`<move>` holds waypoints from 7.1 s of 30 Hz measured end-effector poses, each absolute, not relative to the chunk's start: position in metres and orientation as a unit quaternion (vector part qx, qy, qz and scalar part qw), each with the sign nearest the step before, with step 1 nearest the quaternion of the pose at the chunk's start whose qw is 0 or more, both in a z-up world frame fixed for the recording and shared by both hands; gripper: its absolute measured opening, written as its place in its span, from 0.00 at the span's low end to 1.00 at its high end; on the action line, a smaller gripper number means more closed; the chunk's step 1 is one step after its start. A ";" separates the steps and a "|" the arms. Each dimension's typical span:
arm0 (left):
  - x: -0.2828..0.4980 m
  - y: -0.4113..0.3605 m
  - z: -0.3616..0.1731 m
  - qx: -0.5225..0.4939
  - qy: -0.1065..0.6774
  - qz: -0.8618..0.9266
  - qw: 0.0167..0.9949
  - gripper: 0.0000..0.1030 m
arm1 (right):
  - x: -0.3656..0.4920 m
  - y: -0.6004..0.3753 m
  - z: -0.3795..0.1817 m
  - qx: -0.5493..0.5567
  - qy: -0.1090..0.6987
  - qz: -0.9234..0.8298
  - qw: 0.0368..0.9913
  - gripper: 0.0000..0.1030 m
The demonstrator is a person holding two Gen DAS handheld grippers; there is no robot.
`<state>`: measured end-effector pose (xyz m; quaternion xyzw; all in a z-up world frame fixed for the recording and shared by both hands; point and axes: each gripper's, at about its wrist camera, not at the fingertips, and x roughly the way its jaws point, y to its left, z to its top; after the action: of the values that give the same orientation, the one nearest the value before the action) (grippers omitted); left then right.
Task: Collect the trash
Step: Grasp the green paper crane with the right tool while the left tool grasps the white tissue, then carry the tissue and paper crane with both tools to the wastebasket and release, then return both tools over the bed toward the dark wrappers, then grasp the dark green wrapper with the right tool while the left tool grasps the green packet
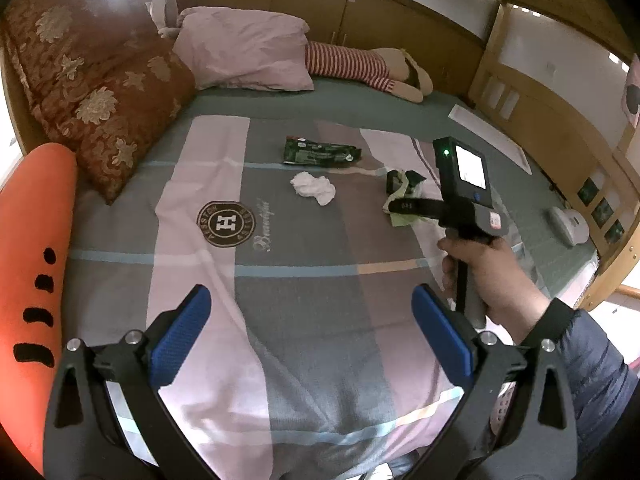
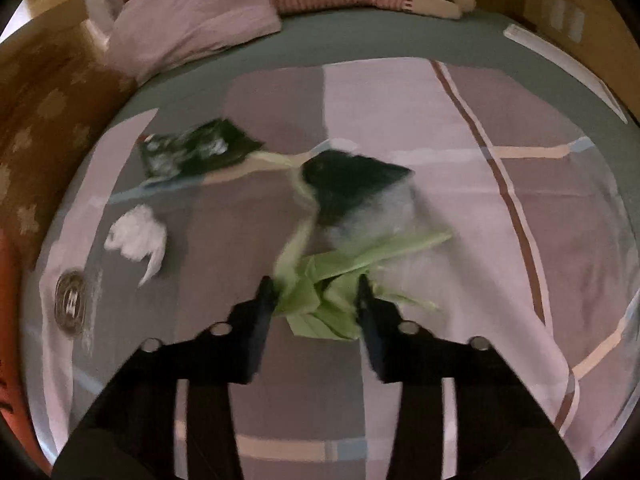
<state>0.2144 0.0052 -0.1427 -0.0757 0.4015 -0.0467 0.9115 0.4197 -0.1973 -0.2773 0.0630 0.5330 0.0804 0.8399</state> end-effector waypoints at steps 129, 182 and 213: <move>0.213 0.024 -0.131 -0.056 0.380 -0.008 0.923 0.97 | 0.186 -0.219 -0.087 0.068 0.326 0.114 0.936 0.90; 0.469 -0.094 -0.208 0.182 0.367 -0.120 0.904 0.97 | 0.321 -0.260 -0.167 0.126 0.461 0.129 0.869 0.43; 0.202 -0.040 -0.104 -0.008 0.376 -0.127 0.918 0.08 | 0.219 -0.229 -0.131 0.072 0.425 0.158 0.889 0.43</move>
<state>0.2024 -0.0401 -0.1042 -0.0081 0.3763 -0.1267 0.9178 0.2194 -0.2294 -0.1313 0.0724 0.4246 0.1577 0.8886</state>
